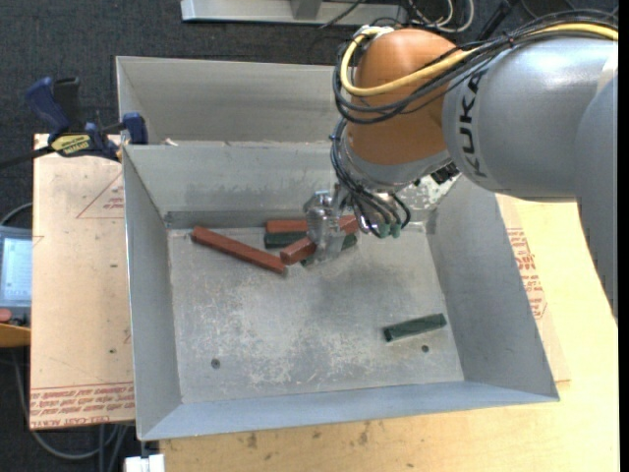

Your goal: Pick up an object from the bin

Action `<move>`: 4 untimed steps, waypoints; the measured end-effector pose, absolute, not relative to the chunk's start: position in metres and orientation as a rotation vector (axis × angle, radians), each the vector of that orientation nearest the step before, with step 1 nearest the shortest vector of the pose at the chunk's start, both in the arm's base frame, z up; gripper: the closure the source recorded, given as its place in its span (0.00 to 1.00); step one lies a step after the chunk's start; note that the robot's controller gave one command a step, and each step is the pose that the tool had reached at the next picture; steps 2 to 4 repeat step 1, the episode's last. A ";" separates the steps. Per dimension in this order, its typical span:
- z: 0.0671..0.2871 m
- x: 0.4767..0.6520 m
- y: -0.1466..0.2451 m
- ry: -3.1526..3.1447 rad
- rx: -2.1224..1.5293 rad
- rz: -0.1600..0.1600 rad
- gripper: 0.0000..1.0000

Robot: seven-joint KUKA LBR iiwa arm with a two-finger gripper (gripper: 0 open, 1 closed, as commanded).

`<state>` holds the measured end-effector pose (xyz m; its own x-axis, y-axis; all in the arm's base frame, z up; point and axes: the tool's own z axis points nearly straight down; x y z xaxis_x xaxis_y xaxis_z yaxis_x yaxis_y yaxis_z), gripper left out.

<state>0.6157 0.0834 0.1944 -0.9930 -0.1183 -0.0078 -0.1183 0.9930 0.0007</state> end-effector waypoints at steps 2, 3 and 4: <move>0.195 0.617 0.084 3.133 -0.185 0.002 1.00; 0.195 0.617 0.084 3.133 -0.185 0.002 1.00; 0.195 0.617 0.084 3.133 -0.185 0.002 1.00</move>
Offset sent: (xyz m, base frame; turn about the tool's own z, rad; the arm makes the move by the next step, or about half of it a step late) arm 0.0001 0.0001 0.0008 0.0000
